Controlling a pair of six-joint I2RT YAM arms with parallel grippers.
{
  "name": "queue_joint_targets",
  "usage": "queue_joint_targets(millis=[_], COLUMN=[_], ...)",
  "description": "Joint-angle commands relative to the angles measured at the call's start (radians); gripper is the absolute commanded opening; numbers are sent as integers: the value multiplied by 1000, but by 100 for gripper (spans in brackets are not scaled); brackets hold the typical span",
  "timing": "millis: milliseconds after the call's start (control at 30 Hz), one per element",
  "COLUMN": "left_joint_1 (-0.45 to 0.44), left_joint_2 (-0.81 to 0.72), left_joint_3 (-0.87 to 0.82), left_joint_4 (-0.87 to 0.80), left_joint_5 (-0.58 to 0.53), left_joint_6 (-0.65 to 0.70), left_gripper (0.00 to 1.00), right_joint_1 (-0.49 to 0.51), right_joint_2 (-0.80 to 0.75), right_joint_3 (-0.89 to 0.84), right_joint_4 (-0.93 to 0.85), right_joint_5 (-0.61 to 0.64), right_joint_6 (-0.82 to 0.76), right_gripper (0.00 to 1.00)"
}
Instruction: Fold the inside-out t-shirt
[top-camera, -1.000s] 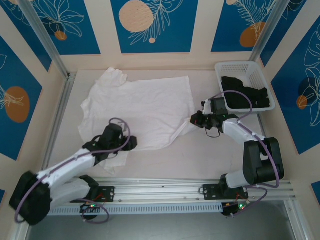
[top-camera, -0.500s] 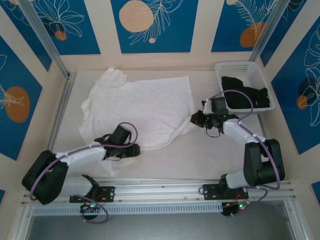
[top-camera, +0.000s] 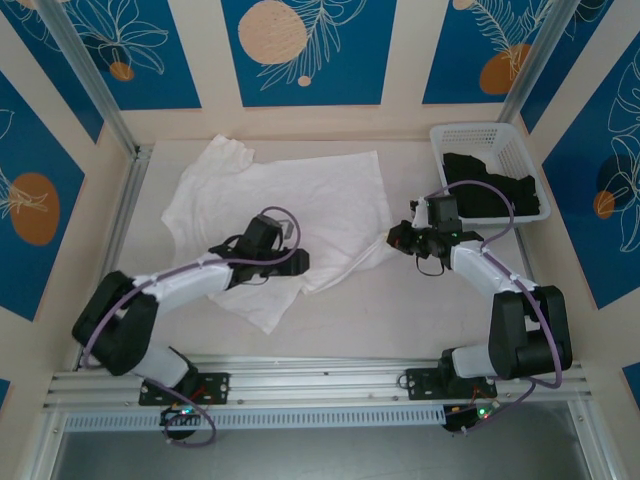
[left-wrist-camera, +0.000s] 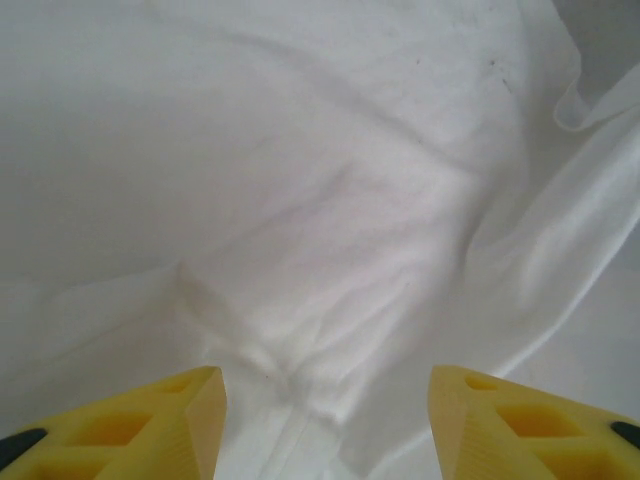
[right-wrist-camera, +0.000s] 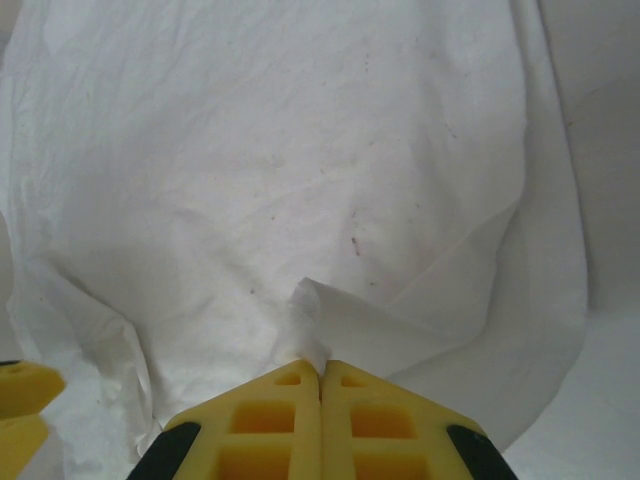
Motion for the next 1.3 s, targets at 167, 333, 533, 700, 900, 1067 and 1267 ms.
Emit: queue_joint_targets(millis=[167,333,533,700,900,1067,1267], left_joint_1=[-214,-319,-341,-343,-346,-322,-155], left_joint_2=[-292,-236,-104,-66,-128,-277,-516], left_joint_3=[-199,-200,-162,-185,-226,-203,-7], left_joint_4=[-476,-465,-419,-370,-394,-489,-562], left_joint_5=[-242,-292,-314,-286,-300,-404,-572], left_joint_6=[-82,-111,-68,-67,-91,-63,104], left_gripper=[55,56,52,40,13,0,0], right_joint_1=[-3,-2,3,3,1,1,-2], right_joint_2=[-8,-7,-28,-55,-70,-94,-141], right_joint_3=[-10,-13,-22,-43,-38,-35,65], right_joint_4=[-19,-14,-28,-33,-39,-7,21], right_joint_5=[0,-1,-1,7,19,27,28], right_joint_6=[-33,-34,-37,-38,-38,-18,18], right_gripper=[0,0,0,0,0,0,0])
